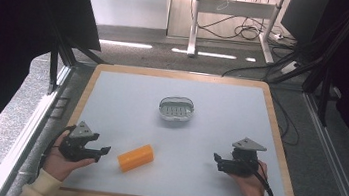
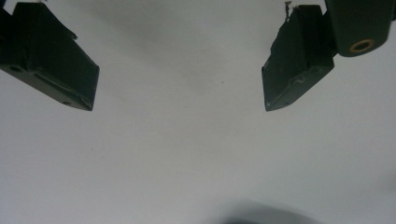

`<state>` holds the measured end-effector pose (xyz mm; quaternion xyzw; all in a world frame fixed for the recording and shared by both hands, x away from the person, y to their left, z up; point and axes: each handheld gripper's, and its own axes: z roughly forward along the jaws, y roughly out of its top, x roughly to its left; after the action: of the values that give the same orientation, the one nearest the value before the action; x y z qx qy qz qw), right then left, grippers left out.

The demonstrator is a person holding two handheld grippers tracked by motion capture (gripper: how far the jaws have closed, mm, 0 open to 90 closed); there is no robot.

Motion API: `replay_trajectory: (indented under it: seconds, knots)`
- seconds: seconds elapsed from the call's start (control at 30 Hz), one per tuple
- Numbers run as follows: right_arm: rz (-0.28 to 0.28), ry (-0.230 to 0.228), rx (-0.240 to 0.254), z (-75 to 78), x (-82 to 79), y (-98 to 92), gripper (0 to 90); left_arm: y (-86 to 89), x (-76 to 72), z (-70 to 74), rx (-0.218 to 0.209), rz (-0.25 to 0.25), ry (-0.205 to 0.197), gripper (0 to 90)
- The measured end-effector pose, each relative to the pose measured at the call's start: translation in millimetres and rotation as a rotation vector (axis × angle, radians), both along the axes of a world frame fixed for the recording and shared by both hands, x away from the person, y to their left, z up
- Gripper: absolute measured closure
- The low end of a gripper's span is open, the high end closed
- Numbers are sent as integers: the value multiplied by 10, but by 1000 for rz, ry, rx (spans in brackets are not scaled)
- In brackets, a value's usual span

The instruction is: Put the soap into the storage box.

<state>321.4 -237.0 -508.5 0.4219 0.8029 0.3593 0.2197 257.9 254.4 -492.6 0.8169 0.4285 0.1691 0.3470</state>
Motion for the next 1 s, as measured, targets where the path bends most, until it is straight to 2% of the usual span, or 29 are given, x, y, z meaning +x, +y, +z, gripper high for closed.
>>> replay_trajectory:
  seconds: [0.13,0.3,0.47,0.67,0.77,1.0]
  knots:
    - [9,2,-9,-3,4,15,111,-10,-29,99,-5,-7,-2,340]
    - [33,1,-5,10,-10,37,110,-88,2,253,-8,-45,2,348]
    - [32,-2,-5,13,-9,28,110,-155,26,360,-11,-69,-1,365]
    - [27,6,-6,4,3,16,111,-210,58,442,-14,-88,-1,366]
    - [32,9,16,7,4,2,110,-240,75,495,-23,-105,3,374]
    - [32,8,8,3,7,3,110,-296,89,514,-18,-138,11,375]
